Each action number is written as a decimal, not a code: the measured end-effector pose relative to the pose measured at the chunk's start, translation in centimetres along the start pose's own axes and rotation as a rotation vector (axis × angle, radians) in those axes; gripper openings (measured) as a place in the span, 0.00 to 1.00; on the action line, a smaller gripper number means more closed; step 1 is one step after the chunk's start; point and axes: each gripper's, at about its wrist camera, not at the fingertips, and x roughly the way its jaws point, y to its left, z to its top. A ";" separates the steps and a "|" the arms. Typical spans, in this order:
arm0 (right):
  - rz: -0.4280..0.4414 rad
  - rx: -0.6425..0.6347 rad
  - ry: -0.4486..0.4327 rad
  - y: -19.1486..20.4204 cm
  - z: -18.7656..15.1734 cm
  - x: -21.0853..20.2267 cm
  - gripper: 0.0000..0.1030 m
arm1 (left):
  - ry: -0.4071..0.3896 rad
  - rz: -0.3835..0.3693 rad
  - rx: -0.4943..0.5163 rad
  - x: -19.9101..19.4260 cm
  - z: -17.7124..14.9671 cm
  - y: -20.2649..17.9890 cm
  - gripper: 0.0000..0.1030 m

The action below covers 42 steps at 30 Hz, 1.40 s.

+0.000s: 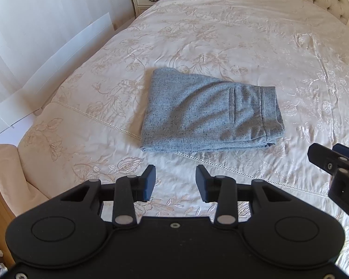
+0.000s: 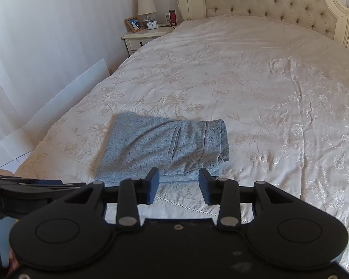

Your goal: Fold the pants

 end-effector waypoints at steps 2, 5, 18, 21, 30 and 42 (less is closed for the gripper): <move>0.004 0.004 0.003 0.0 -0.1 0.0 0.39 | 0.000 0.000 -0.001 0.0 0.0 0.0 0.46; 0.007 0.005 0.007 0.1 -0.1 0.1 0.39 | 0.002 -0.003 0.001 0.0 -0.1 0.0 0.46; 0.005 0.016 0.013 -0.1 -0.1 0.3 0.39 | 0.015 -0.005 0.017 0.4 0.0 0.1 0.46; 0.005 0.015 0.020 -0.1 0.0 0.5 0.39 | 0.016 -0.005 0.021 0.4 0.1 0.0 0.46; -0.021 0.010 0.056 -0.1 0.2 1.2 0.39 | 0.014 -0.001 0.033 0.6 0.2 -0.2 0.46; -0.052 0.008 0.105 -0.2 0.0 2.1 0.39 | 0.017 0.007 0.045 0.9 0.2 -0.2 0.46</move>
